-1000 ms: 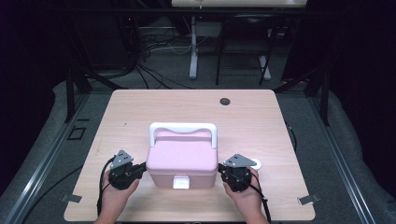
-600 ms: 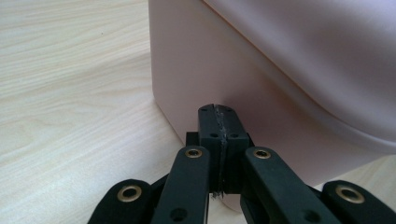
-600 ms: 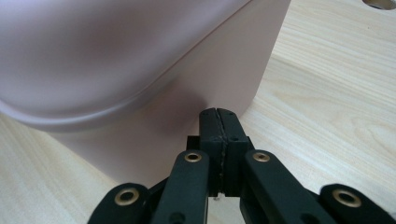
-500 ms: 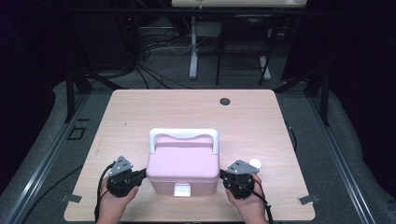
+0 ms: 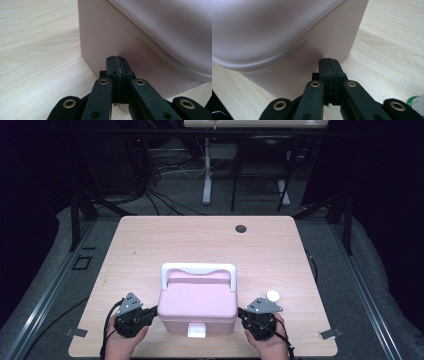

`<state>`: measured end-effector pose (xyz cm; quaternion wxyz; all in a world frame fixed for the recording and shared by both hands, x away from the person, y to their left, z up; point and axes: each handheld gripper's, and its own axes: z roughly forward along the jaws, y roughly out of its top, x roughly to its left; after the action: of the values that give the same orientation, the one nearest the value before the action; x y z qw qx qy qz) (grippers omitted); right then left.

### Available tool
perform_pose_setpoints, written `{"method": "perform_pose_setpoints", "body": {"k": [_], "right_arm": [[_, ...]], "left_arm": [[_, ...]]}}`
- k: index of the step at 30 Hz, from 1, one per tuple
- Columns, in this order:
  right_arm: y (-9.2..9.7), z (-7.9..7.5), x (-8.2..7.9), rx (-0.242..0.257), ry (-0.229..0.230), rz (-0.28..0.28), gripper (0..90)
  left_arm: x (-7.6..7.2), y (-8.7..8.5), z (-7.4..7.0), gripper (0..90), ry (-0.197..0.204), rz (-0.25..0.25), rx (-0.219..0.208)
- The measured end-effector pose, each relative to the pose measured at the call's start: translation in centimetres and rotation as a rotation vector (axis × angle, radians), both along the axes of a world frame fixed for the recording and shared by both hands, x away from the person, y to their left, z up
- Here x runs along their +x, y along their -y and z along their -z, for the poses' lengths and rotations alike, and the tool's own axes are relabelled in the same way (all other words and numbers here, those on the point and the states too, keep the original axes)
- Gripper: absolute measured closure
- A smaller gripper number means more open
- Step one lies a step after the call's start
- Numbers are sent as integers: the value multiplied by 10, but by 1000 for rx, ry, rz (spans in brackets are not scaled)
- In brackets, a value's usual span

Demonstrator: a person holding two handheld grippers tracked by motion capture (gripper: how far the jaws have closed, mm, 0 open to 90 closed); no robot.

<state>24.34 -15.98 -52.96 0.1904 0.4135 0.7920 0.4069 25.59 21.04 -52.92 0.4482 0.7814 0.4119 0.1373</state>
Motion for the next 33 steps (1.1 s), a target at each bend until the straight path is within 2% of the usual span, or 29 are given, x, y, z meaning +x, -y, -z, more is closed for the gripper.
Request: {"method": "perform_pose_setpoints", "body": {"k": [14,20,21,30,33], "right_arm": [[5,0,-12,-6,-1,-2,900],[6,0,-11,5,-1,-3,899],[8,1,-10,1,0,-5,861],[13,-4,-8,20,16,2,770],[16,-7,-7,20,20,9,735]], "left_arm": [[-11,3,-1,900,-4,25,8],[-10,1,0,900,-13,29,3],[-9,1,1,900,-18,27,-8],[-6,-5,-2,864,-16,15,-12],[-3,-9,-4,807,-30,14,-20]]}}
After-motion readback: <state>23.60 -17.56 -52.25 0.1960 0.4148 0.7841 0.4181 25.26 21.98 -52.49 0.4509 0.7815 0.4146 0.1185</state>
